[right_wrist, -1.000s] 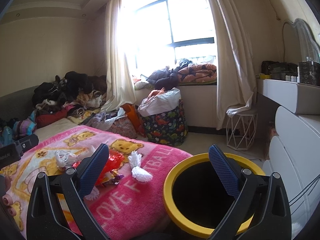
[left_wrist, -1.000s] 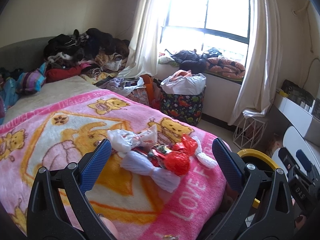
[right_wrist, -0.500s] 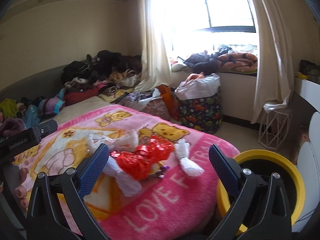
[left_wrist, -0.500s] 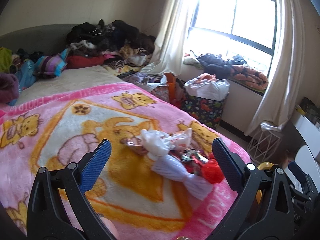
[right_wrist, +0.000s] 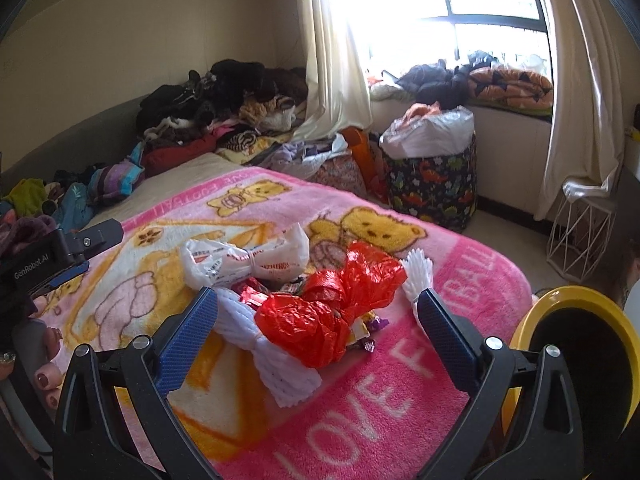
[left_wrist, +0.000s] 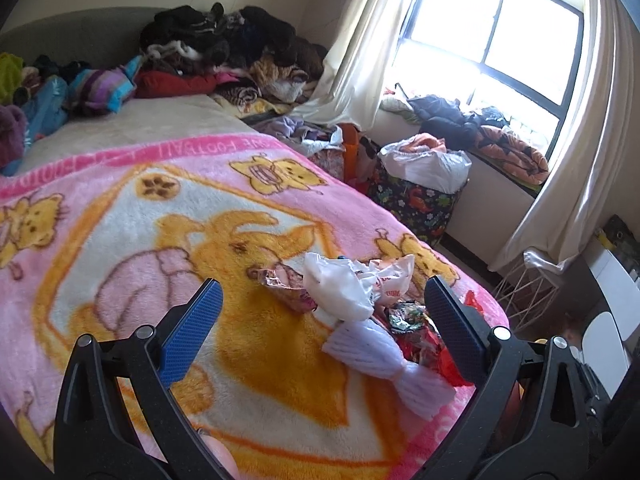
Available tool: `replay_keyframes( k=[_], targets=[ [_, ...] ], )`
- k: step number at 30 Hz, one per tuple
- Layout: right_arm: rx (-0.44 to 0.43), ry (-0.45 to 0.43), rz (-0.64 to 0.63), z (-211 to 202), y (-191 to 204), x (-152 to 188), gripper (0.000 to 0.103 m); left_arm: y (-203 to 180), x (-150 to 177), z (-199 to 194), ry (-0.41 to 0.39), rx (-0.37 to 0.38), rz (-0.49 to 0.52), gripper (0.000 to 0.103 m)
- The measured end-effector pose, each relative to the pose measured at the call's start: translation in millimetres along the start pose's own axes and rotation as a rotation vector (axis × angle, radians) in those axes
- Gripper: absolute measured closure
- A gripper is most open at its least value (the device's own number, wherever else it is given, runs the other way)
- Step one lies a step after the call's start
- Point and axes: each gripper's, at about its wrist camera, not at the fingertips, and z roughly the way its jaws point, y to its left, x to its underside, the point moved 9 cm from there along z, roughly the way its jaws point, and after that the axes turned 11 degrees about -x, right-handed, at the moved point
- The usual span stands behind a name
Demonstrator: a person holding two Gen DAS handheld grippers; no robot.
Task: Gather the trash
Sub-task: 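Grasp the red plastic bag with the right gripper while the left grasps a white bag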
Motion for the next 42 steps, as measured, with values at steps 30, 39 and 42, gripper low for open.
replay_keyframes(
  k=[30,39,42],
  targets=[
    [-0.187,0.092,0.151,24.0,-18.0,22.5,0.07,-41.0,24.5,91.1,0.218,0.139,-0.046,0.068],
    [-0.171,0.021,0.148,-14.1,-32.1,7.5,0.07,-56.0,-1.8,38.8,0.076,0.154,-0.004,0.074],
    [-0.167,0.002,0.156,-24.5,-37.8,2.3,0.07,-59.5,-9.6,25.7,0.04,0.149,-0.003,0.076]
  ],
)
